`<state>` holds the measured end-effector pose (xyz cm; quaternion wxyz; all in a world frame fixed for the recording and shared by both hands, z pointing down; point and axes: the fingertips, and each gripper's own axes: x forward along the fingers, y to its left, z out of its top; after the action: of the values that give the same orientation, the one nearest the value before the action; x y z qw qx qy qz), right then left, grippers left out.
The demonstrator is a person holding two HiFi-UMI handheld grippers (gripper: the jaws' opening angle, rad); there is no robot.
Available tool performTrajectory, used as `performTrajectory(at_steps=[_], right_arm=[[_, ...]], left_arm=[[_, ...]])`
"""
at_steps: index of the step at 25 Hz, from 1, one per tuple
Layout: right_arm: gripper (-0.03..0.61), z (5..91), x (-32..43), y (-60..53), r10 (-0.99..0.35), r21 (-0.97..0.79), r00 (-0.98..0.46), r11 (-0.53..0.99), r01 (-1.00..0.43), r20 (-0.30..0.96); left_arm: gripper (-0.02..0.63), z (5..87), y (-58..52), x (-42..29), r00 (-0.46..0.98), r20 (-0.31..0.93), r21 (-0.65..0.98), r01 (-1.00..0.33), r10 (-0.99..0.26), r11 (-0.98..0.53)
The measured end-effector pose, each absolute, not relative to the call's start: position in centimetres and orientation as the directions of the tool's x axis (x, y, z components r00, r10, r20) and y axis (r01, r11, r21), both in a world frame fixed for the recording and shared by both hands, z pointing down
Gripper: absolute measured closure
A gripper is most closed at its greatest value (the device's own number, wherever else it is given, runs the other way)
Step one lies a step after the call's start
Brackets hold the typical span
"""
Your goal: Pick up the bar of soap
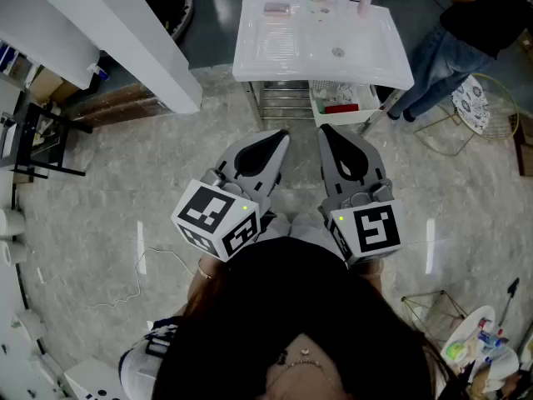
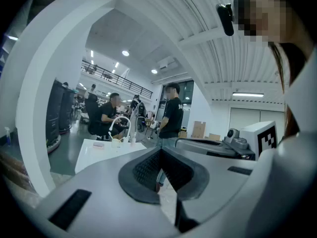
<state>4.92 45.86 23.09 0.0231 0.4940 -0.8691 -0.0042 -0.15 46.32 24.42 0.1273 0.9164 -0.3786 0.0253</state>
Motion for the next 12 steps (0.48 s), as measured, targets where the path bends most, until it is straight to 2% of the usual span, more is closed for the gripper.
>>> performTrajectory(at_steps=[12], right_arm=[[0.569,23.6,8.4,46.3,-0.832,0.038,-0.553,0.554,-0.832,0.043]], left_arm=[[0.607,24.7,46.8,3.4,0.696,0.148,0.216,-0.716,-0.703,-0.664]])
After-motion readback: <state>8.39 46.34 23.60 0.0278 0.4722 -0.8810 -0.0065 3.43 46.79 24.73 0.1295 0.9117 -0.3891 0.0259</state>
